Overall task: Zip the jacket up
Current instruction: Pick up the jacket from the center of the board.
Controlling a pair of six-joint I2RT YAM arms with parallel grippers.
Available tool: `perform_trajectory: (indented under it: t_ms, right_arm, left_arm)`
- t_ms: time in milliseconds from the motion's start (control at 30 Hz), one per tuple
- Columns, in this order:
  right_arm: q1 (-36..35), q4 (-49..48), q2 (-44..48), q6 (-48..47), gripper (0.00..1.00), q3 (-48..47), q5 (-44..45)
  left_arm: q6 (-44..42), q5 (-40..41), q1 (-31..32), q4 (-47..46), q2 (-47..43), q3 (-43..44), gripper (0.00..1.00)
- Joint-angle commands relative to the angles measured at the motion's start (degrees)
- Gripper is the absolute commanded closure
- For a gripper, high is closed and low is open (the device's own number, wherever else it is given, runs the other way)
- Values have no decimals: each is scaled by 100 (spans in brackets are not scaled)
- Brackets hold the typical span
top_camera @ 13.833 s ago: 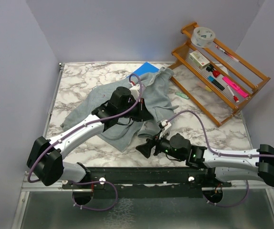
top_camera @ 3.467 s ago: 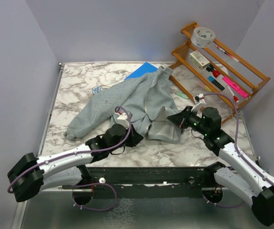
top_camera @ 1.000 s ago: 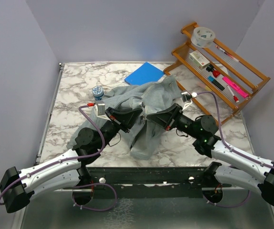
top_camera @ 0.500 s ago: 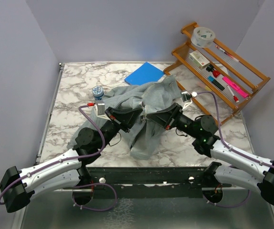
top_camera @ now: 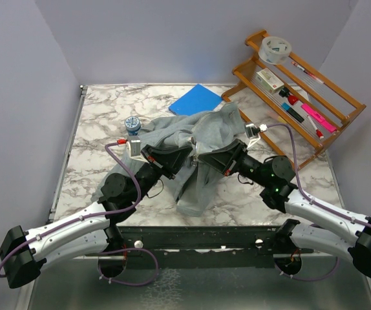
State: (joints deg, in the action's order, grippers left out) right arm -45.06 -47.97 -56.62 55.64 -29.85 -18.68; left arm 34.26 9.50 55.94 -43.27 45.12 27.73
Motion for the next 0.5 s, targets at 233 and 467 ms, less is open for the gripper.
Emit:
perform_trajectory:
  t_ms: [233, 467]
  right_arm:
    - [-47, -504, -5, 198, 99, -178, 51]
    - [-46, -547, 19, 372, 100, -127, 307]
  left_arm:
    - [150, -207, 13, -568, -50, 14, 100]
    - [211, -290, 13, -604, -12, -50, 100]
